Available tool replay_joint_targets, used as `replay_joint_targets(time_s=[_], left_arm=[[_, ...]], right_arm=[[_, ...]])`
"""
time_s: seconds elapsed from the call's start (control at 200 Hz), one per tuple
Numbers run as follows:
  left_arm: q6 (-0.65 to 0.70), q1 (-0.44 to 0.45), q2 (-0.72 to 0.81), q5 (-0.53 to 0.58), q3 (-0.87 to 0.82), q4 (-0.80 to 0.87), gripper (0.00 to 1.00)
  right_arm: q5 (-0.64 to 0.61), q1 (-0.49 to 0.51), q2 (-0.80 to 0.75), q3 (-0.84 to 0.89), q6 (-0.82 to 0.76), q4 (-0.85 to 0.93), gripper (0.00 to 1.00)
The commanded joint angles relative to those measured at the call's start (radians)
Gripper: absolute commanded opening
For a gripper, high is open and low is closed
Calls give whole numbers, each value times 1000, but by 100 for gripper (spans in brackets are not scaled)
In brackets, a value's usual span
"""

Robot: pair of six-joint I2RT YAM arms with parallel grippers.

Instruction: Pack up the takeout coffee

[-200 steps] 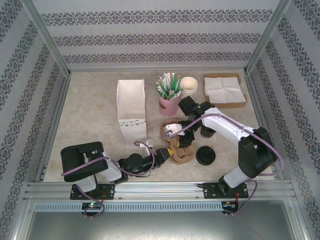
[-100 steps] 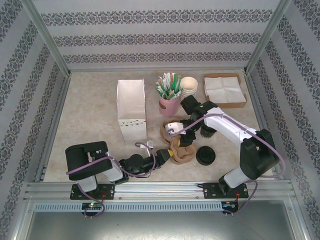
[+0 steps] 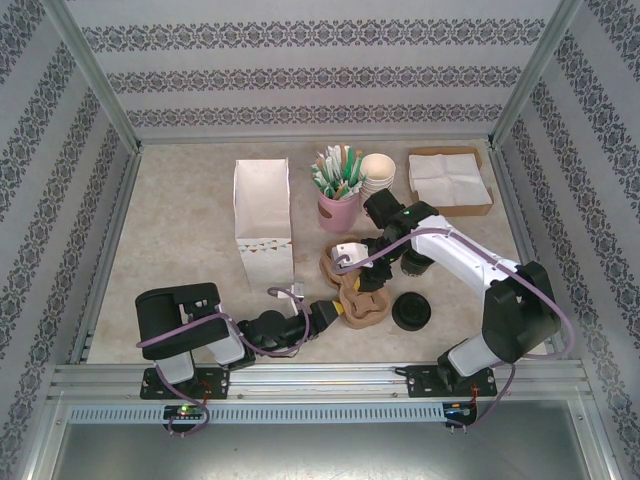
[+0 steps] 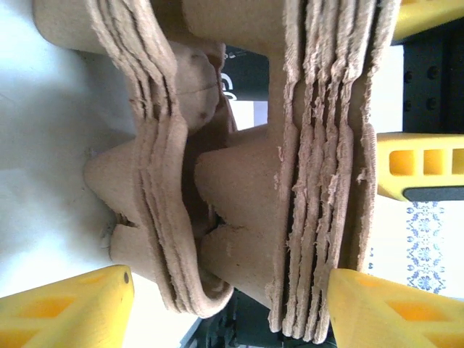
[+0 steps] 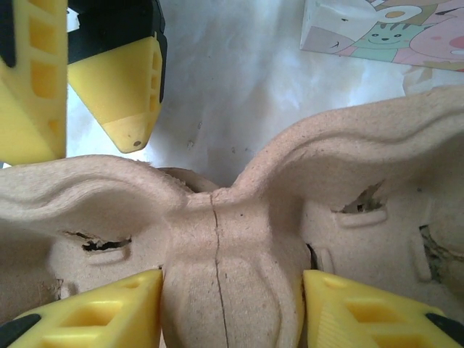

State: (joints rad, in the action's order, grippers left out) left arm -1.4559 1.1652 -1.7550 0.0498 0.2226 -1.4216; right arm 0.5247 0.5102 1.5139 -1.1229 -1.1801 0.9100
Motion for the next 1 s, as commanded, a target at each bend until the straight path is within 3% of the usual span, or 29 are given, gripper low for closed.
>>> replay_joint_targets(time_s=[0.0,0.39,0.994], left_arm=[[-5,7,-18,48,-18,-5,71],[-1,8,11,52,-22,-5,71],[1,-13,178,37,-54,-4,75]], right_arm=[[106,4,-42,6,11,55,50],[110,11,-36,7,11,57,45],[136,-14,-37,36,35,15,47]])
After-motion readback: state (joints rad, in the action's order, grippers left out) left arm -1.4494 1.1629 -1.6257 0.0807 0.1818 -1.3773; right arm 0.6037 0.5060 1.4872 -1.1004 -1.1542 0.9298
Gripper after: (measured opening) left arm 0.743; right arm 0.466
